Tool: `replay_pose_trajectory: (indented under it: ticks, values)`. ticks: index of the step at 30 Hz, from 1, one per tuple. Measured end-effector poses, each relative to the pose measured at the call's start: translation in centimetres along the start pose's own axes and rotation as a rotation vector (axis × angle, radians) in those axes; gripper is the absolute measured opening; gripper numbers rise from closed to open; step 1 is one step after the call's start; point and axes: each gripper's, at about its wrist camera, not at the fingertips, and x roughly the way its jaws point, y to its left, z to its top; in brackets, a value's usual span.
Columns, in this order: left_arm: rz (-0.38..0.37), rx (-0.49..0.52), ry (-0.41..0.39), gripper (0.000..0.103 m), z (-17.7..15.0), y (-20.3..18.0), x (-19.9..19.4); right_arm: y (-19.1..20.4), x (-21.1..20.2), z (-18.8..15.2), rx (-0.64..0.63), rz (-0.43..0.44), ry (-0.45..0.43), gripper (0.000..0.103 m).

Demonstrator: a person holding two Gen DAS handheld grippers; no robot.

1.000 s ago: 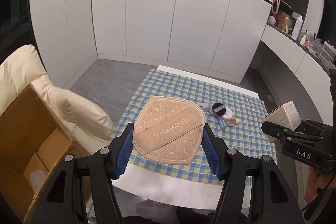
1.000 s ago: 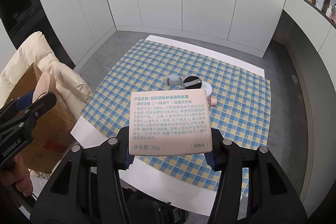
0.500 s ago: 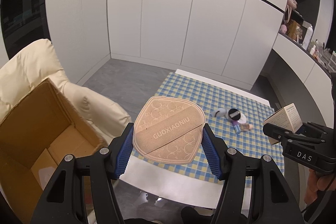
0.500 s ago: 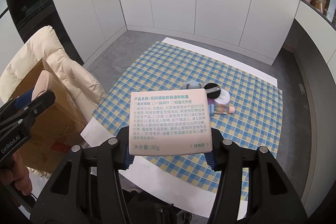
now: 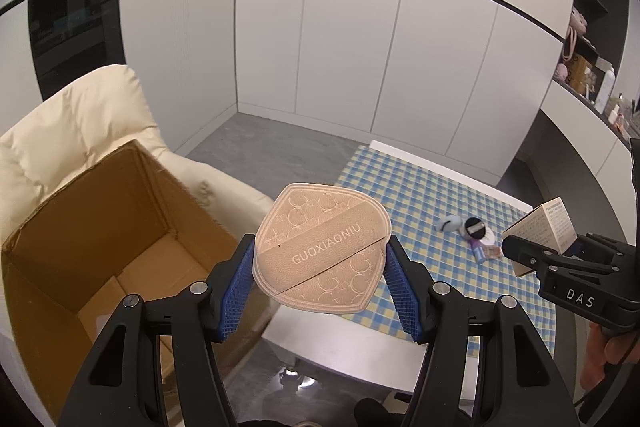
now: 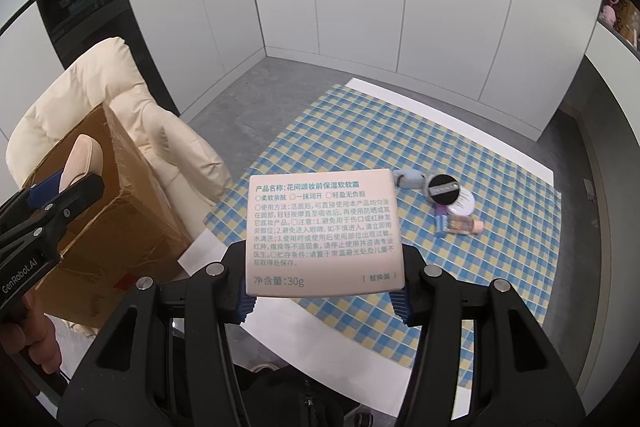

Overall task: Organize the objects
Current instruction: 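Lift and carry the cream box with the right tool while the left tool carries the puff to the box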

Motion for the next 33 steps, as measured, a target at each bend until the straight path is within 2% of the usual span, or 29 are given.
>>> replay_pose_trajectory:
  ticks: [33]
  values:
    - [0.144, -0.122, -0.035, 0.062, -2.2, 9.3, -4.5, 11.8, 1.9, 1.7, -0.151, 0.112, -0.013, 0.055]
